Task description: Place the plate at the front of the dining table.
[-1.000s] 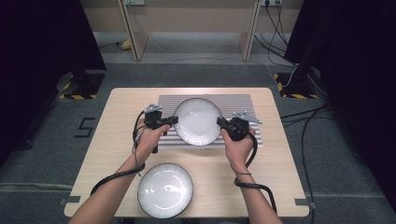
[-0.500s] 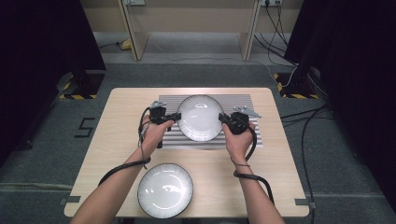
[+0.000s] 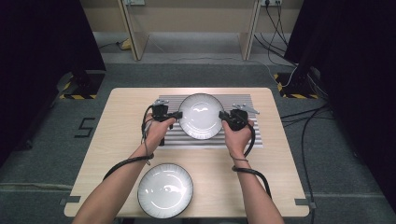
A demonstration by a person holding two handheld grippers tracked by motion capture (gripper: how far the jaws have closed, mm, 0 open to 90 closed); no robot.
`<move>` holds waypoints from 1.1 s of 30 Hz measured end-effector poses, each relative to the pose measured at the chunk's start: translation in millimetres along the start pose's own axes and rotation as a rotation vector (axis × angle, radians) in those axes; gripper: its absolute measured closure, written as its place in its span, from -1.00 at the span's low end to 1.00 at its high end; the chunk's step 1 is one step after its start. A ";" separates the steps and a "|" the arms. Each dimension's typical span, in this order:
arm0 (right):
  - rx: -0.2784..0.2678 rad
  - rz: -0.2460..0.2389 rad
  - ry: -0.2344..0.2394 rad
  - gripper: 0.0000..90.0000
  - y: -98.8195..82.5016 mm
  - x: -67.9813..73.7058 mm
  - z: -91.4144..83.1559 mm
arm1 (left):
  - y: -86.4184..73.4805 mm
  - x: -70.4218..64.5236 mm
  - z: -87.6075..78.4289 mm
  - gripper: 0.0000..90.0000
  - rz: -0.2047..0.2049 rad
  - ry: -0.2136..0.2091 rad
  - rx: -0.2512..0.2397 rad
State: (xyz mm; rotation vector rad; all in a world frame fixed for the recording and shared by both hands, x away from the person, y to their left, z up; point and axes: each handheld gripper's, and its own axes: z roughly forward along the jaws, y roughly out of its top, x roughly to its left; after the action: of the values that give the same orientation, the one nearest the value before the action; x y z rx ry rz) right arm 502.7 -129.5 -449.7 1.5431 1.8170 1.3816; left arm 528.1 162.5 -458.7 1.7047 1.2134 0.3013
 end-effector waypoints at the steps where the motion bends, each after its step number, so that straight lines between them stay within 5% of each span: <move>1: 0.000 -0.004 -0.001 0.83 0.3 -0.5 0.4 | 0.6 -0.1 0.6 0.88 -0.003 0.002 0.002; 33: 0.032 0.034 -0.049 0.82 2.0 -15.9 18.2 | 5.7 1.2 27.3 0.88 -0.022 0.028 0.042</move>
State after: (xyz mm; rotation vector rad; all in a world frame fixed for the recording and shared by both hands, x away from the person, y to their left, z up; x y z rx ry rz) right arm 523.2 -136.2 -460.7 1.6162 1.8005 1.3243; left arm 550.1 147.9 -467.7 1.7268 1.2660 0.2884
